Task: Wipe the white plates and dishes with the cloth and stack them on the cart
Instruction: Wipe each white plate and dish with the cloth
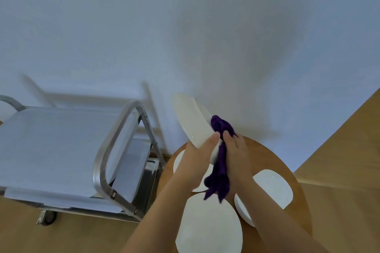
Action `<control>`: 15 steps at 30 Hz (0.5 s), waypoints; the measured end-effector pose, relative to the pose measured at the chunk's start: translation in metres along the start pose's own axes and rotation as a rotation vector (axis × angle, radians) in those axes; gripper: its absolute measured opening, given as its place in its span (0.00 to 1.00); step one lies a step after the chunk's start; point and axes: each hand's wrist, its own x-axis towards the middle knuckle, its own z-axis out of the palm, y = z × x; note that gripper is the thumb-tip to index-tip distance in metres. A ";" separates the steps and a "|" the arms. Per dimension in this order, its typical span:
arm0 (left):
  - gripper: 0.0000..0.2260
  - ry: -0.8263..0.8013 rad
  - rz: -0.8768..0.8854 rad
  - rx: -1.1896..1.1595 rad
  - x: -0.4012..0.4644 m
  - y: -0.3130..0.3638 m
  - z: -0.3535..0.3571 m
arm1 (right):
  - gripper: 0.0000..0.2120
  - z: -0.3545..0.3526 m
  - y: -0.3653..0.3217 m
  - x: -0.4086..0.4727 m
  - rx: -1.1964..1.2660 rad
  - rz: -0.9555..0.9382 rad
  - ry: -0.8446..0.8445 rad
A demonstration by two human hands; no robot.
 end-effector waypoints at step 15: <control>0.13 -0.277 0.083 0.748 -0.009 0.001 -0.004 | 0.14 -0.012 -0.041 0.020 0.006 0.114 -0.281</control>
